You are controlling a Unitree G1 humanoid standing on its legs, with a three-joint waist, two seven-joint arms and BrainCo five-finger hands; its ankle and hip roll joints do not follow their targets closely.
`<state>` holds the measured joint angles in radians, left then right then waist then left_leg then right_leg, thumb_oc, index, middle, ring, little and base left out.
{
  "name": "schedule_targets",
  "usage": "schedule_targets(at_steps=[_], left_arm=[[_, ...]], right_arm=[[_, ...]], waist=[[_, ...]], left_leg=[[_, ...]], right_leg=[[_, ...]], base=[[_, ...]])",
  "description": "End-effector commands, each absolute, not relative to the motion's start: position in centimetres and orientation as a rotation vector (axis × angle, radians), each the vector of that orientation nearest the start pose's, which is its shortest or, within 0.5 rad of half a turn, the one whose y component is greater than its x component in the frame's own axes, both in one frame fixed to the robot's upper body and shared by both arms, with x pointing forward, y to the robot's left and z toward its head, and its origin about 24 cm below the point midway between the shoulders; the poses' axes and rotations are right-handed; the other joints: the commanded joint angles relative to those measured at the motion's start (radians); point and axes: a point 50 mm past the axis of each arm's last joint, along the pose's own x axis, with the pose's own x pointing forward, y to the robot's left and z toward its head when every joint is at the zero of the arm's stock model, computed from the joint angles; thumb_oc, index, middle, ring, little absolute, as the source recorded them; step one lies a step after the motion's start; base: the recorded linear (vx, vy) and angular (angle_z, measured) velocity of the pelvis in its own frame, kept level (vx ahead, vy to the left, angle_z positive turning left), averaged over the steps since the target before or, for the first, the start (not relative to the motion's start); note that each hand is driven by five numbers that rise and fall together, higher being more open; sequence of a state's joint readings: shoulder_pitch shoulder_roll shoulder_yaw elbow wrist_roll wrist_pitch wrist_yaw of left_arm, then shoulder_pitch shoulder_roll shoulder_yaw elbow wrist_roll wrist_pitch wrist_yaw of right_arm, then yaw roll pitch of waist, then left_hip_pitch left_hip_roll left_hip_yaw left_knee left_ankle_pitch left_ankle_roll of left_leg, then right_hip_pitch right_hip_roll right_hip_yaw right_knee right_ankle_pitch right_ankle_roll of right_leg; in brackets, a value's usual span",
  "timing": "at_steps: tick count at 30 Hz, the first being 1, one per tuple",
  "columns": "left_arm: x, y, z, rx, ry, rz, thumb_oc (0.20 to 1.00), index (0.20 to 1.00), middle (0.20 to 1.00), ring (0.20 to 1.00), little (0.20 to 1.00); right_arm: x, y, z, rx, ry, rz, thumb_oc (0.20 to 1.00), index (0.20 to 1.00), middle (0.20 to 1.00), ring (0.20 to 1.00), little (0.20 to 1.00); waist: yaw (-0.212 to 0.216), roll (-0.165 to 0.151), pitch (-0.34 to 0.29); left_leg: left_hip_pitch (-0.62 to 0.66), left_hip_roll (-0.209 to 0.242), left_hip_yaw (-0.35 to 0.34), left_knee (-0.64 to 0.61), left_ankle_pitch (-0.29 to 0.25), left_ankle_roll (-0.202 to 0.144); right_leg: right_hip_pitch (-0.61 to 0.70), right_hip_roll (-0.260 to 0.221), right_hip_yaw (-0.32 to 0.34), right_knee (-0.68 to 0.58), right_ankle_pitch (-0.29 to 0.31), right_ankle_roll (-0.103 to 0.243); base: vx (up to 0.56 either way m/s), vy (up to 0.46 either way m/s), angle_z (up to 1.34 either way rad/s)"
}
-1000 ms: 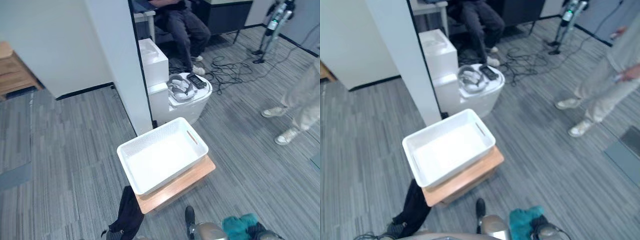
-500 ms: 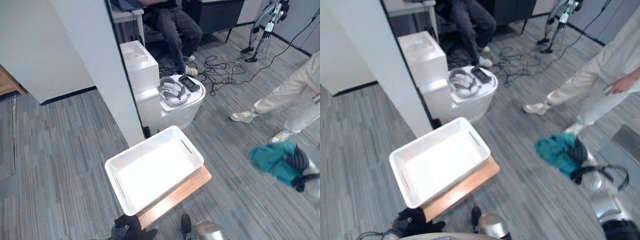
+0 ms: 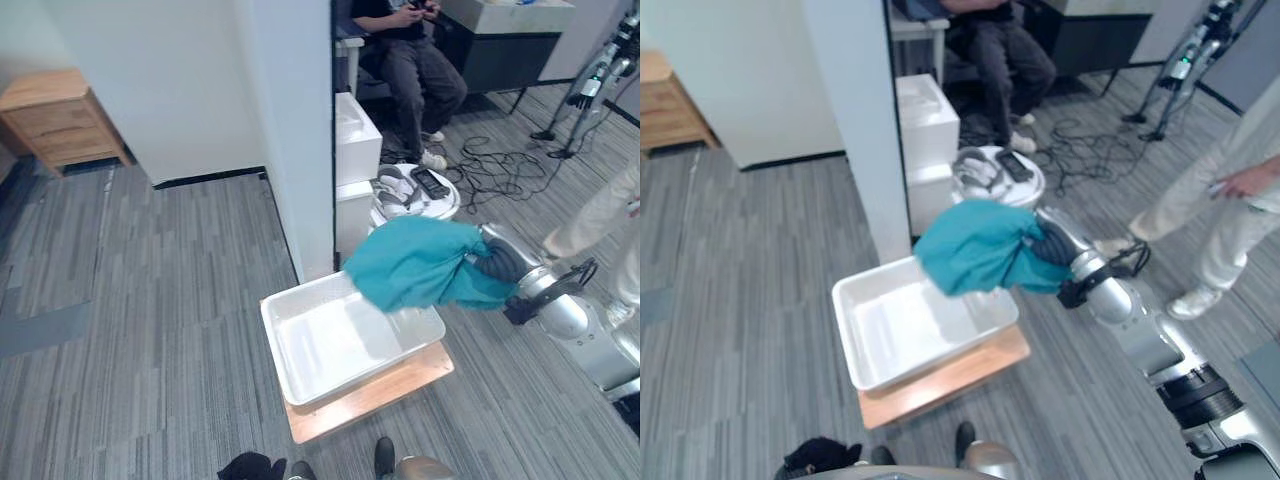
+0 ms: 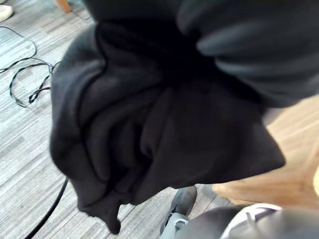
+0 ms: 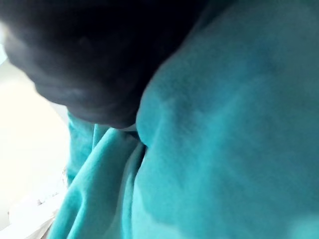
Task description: Tidy up the quilt and then pick up the clothes from the bed and put them into the laundry hamper.
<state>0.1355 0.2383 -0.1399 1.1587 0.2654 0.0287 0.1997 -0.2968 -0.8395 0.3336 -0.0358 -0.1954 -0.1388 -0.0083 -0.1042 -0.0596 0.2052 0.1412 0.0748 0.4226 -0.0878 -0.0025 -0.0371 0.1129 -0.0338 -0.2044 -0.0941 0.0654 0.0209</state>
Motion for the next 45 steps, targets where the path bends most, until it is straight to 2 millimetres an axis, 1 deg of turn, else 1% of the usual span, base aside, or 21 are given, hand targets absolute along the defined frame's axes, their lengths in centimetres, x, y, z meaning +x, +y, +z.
schedule_targets(at_steps=[1, 3, 4, 5, 9, 10, 12, 13, 14, 18, 19, 20, 22, 28, 32, 37, 38, 42, 43, 44, 45], left_arm=[[9.7, 24.9, -14.9, 0.589, 1.065, 0.155, 0.2, 0.2, 0.2, 0.2, 0.2], [12.5, 25.1, -13.4, 0.528, 0.912, 0.237, 0.2, 0.2, 0.2, 0.2, 0.2], [15.7, 25.1, -11.1, 0.425, 0.724, 0.304, 0.2, 0.2, 0.2, 0.2, 0.2], [15.7, 25.1, -11.0, 0.425, 0.725, 0.305, 0.2, 0.2, 0.2, 0.2, 0.2], [20.4, 25.7, -5.3, 0.354, 0.382, 0.314, 0.2, 0.2, 0.2, 0.2, 0.2], [20.4, 25.8, -5.3, 0.355, 0.382, 0.314, 0.2, 0.2, 0.2, 0.2, 0.2], [22.9, 26.0, -0.7, 0.386, 0.159, 0.28, 0.2, 0.2, 0.2, 0.2, 0.2], [23.3, 26.0, 0.5, 0.397, 0.105, 0.271, 0.2, 0.2, 0.2, 0.2, 0.2], [23.9, 26.1, 2.4, 0.418, 0.02, 0.252, 0.2, 0.2, 0.2, 0.2, 0.2], [24.5, 25.0, 8.1, 0.473, -0.241, 0.149, 0.2, 0.2, 0.2, 0.2, 0.2], [24.5, 24.1, 10.1, 0.457, -0.335, 0.098, 0.2, 0.2, 0.2, 0.2, 0.2], [24.5, 24.1, 10.1, 0.457, -0.335, 0.098, 0.2, 0.2, 0.2, 0.2, 0.2], [24.9, 21.9, 12.3, 0.473, -0.451, -0.008, 0.2, 0.2, 0.2, 0.2, 0.2], [25.9, 18.5, 13.4, 0.441, -0.525, -0.12, 0.2, 0.2, 0.2, 0.2, 0.2], [27.0, 16.5, 12.2, 0.464, -0.481, -0.151, 0.2, 0.2, 0.2, 0.2, 0.2], [29.1, 15.1, 7.5, 0.496, -0.26, -0.125, 0.2, 0.2, 0.2, 0.2, 0.2], [29.1, 15.1, 7.4, 0.496, -0.261, -0.125, 0.2, 0.2, 0.2, 0.2, 0.2], [29.8, 15.2, 2.0, 0.596, -0.004, -0.084, 0.2, 0.2, 0.2, 0.2, 0.2], [29.8, 15.2, 2.0, 0.596, -0.005, -0.084, 0.2, 0.2, 0.2, 0.2, 0.2], [29.4, 16.5, -1.5, 0.621, 0.196, -0.039, 1.0, 1.0, 1.0, 1.0, 1.0], [29.4, 16.5, -1.5, 0.62, 0.195, -0.039, 1.0, 1.0, 1.0, 1.0, 1.0]], right_arm=[[30.8, -19.0, 17.1, -1.095, -0.464, 0.297, 0.2, 0.2, 0.2, 0.2, 0.2], [31.7, -19.1, 16.1, -1.118, -0.414, 0.291, 0.2, 0.2, 0.2, 0.2, 0.2], [32.6, -19.9, 15.1, -1.14, -0.35, 0.25, 0.2, 0.2, 0.2, 0.2, 0.2], [32.7, -19.8, 15.1, -1.14, -0.351, 0.251, 0.2, 0.2, 0.2, 0.2, 0.2], [33.4, -21.8, 13.2, -1.134, -0.238, 0.144, 0.2, 0.2, 0.2, 0.2, 0.2], [33.5, -21.8, 13.2, -1.134, -0.239, 0.143, 0.2, 0.2, 0.2, 0.2, 0.2], [33.2, -23.3, 11.1, -1.132, -0.143, 0.083, 0.2, 0.2, 0.2, 0.2, 0.2], [33.1, -23.6, 10.7, -1.146, -0.12, 0.075, 0.206, 0.206, 0.206, 0.206, 0.206], [32.9, -24.5, 10.2, -1.198, -0.089, 0.058, 1.0, 1.0, 1.0, 1.0, 1.0], [31.8, -26.9, 8.0, -1.455, 0.023, 0.077, 1.0, 1.0, 1.0, 1.0, 1.0], [30.8, -27.8, 6.3, -1.521, 0.081, 0.103, 1.0, 1.0, 1.0, 1.0, 1.0], [30.8, -27.8, 6.3, -1.52, 0.082, 0.103, 1.0, 1.0, 1.0, 1.0, 1.0], [28.1, -29.1, 3.6, -1.577, 0.158, 0.15, 1.0, 1.0, 1.0, 1.0, 1.0], [24.4, -31.1, 3.1, -1.58, 0.181, 0.084, 1.0, 1.0, 1.0, 1.0, 1.0], [22.9, -31.0, 2.5, -1.53, 0.186, 0.05, 1.0, 1.0, 1.0, 1.0, 1.0], [21.4, -31.0, 1.1, -1.453, 0.24, 0.004, 1.0, 1.0, 1.0, 1.0, 1.0], [21.4, -31.0, 1.1, -1.454, 0.24, 0.003, 1.0, 1.0, 1.0, 1.0, 1.0], [20.6, -30.2, -0.9, -1.396, 0.304, 0.019, 1.0, 1.0, 1.0, 1.0, 1.0], [20.6, -30.2, -0.9, -1.396, 0.304, 0.019, 1.0, 1.0, 1.0, 1.0, 1.0], [20.0, -30.2, -2.3, -1.366, 0.378, 0.033, 1.0, 1.0, 1.0, 1.0, 1.0], [20.0, -30.2, -2.3, -1.366, 0.377, 0.032, 1.0, 1.0, 1.0, 1.0, 1.0]], waist=[[0.038, 0.026, 0.026], [0.057, 0.039, 0.043], [0.076, 0.057, 0.064], [0.075, 0.057, 0.062], [0.095, 0.106, 0.082], [0.095, 0.106, 0.081], [0.098, 0.129, 0.078], [0.098, 0.132, 0.075], [0.096, 0.135, 0.072], [0.082, 0.13, 0.057], [0.069, 0.122, 0.048], [0.07, 0.122, 0.046], [0.027, 0.1, 0.022], [-0.059, 0.08, -0.003], [-0.12, 0.071, -0.012], [-0.183, 0.064, -0.009], [-0.182, 0.065, -0.008], [-0.213, 0.059, 0.004], [-0.213, 0.059, 0.004], [-0.224, 0.059, 0.009], [-0.224, 0.059, 0.009]], left_leg=[[0.009, 0.073, 0.017, 0.001, 0.035, -0.076], [-0.009, 0.071, 0.002, 0.001, 0.045, -0.079], [-0.029, 0.068, -0.016, 0.001, 0.055, -0.081], [-0.033, 0.068, -0.016, 0.001, 0.058, -0.081], [-0.063, 0.059, -0.053, 0.001, 0.071, -0.086], [-0.067, 0.059, -0.053, 0.001, 0.073, -0.086], [-0.07, 0.054, -0.069, 0.001, 0.071, -0.089], [-0.07, 0.053, -0.071, 0.001, 0.07, -0.089], [-0.069, 0.053, -0.071, 0.001, 0.068, -0.09], [-0.049, 0.056, -0.061, 0.001, 0.055, -0.092], [-0.038, 0.059, -0.053, 0.001, 0.052, -0.09], [-0.04, 0.059, -0.052, 0.001, 0.052, -0.09], [-0.008, 0.061, -0.03, 0.001, 0.033, -0.088], [0.029, 0.061, 0.008, 0.001, 0.01, -0.084], [0.055, 0.06, 0.042, 0.001, -0.005, -0.077], [0.069, 0.062, 0.086, 0.001, -0.009, -0.074], [0.069, 0.062, 0.087, 0.001, -0.009, -0.074], [0.072, 0.064, 0.113, 0.001, -0.01, -0.076], [0.072, 0.064, 0.113, 0.001, -0.01, -0.076], [0.066, 0.065, 0.126, 0.001, -0.008, -0.079], [0.066, 0.065, 0.126, 0.001, -0.008, -0.079]], right_leg=[[-0.013, -0.056, -0.014, 0.007, -0.072, 0.123], [-0.022, -0.061, -0.031, 0.007, -0.07, 0.122], [-0.027, -0.069, -0.051, 0.007, -0.069, 0.123], [-0.031, -0.069, -0.051, 0.007, -0.066, 0.121], [-0.035, -0.086, -0.092, 0.007, -0.069, 0.128], [-0.038, -0.086, -0.092, 0.007, -0.067, 0.127], [-0.025, -0.094, -0.114, 0.007, -0.07, 0.132], [-0.023, -0.095, -0.119, 0.007, -0.071, 0.133], [-0.019, -0.096, -0.123, 0.007, -0.071, 0.134], [-0.008, -0.095, -0.115, 0.007, -0.073, 0.137], [-0.005, -0.093, -0.105, 0.007, -0.071, 0.136], [-0.007, -0.093, -0.104, 0.007, -0.071, 0.136], [0.006, -0.091, -0.074, 0.007, -0.073, 0.139], [0.006, -0.087, -0.025, 0.007, -0.071, 0.142], [0.005, -0.08, 0.016, 0.007, -0.075, 0.144], [-0.011, -0.072, 0.053, 0.007, -0.07, 0.139], [-0.011, -0.072, 0.054, 0.007, -0.07, 0.139], [-0.032, -0.067, 0.078, 0.007, -0.064, 0.138], [-0.032, -0.067, 0.078, 0.007, -0.064, 0.138], [-0.045, -0.065, 0.086, 0.007, -0.059, 0.139], [-0.046, -0.064, 0.087, 0.007, -0.059, 0.139]], base=[[-0.08, -0.052, 0.13], [-0.09, -0.045, 0.23], [-0.09, -0.033, 0.35], [-0.09, -0.028, 0.45], [-0.04, -0.003, 0.45], [0.01, 0.003, 0.27], [0.03, 0.005, 0.22], [0.04, 0.004, 0.16], [0.04, 0.001, 0.33], [0.04, 0.01, 0.22], [0.03, 0.0, 0.04], [0.05, -0.003, 0.09], [0.09, -0.01, -0.24], [0.03, -0.005, -0.38], [0.02, -0.01, -0.42], [0.01, -0.015, -0.35], [0.0, -0.019, -0.17], [0.0, -0.034, -0.32], [-0.02, -0.038, -0.37], [-0.01, -0.027, -0.26], [-0.01, -0.027, -0.13]])
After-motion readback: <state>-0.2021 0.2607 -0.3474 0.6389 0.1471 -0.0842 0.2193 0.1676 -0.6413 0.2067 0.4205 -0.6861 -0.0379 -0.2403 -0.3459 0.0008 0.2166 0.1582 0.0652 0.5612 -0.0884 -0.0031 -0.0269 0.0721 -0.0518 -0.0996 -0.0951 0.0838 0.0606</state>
